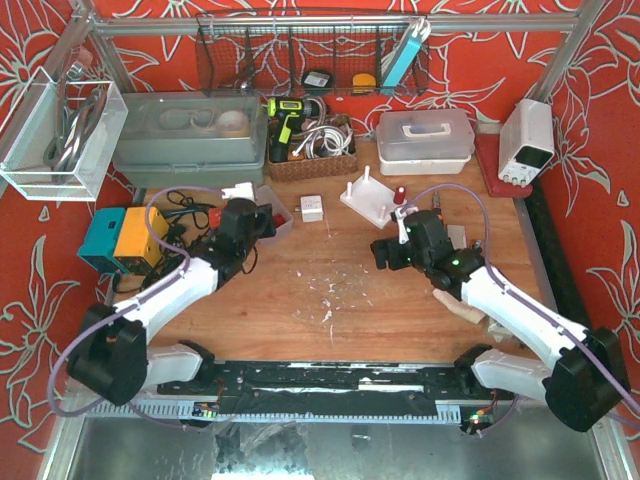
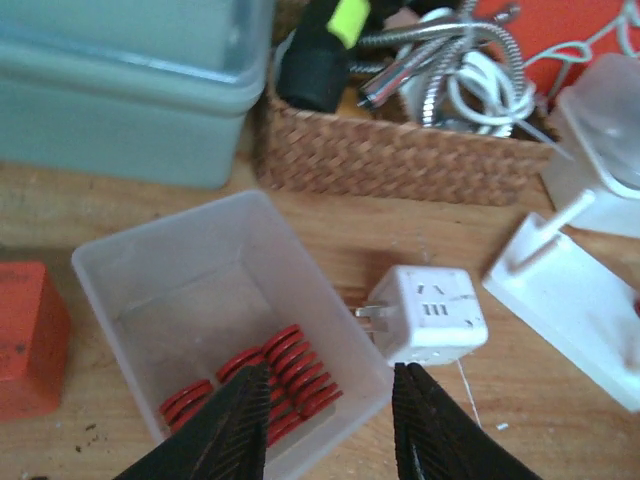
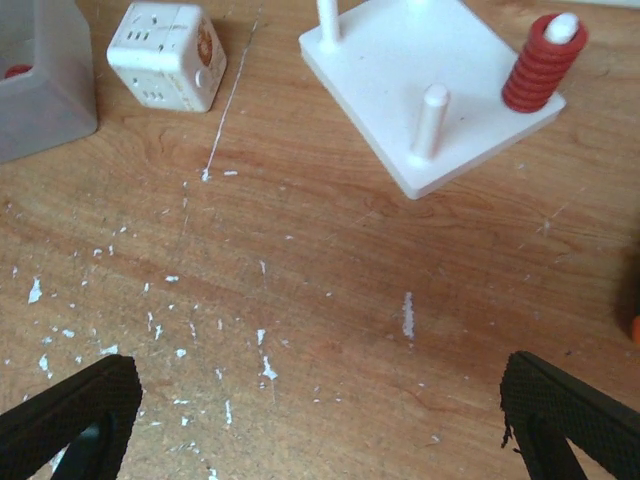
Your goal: Install the large spring
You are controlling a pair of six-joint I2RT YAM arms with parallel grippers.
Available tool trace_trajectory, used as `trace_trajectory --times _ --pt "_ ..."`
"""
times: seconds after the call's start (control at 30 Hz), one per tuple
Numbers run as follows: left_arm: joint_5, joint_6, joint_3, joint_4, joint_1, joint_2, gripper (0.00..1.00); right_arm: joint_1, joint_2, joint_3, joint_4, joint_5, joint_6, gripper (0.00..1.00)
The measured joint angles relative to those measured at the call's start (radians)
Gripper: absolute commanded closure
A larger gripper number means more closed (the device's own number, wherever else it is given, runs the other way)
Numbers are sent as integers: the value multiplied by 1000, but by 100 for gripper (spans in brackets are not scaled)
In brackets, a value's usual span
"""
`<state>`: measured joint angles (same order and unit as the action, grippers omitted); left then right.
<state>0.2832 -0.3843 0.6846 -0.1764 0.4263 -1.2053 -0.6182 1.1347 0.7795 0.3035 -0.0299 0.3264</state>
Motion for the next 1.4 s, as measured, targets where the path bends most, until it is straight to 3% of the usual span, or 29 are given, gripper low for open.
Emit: trace_trajectory --times 0.13,0.43,0.8,1.1,1.4 --pt "-80 -37 108 129 -89 -109 65 0 -59 -45 -50 -29 4 1" --pt "-164 -160 366 388 -125 -374 70 -6 -111 -55 -104 -49 6 2" --pt "-122 -384 593 689 -125 -525 72 -15 -106 -55 -106 -66 5 2" --pt "-82 -501 755 903 -124 -674 67 -21 -106 -55 -105 -101 4 1" --pt "-59 -564 799 991 -123 -776 69 -23 -92 -55 -105 -122 -2 1"
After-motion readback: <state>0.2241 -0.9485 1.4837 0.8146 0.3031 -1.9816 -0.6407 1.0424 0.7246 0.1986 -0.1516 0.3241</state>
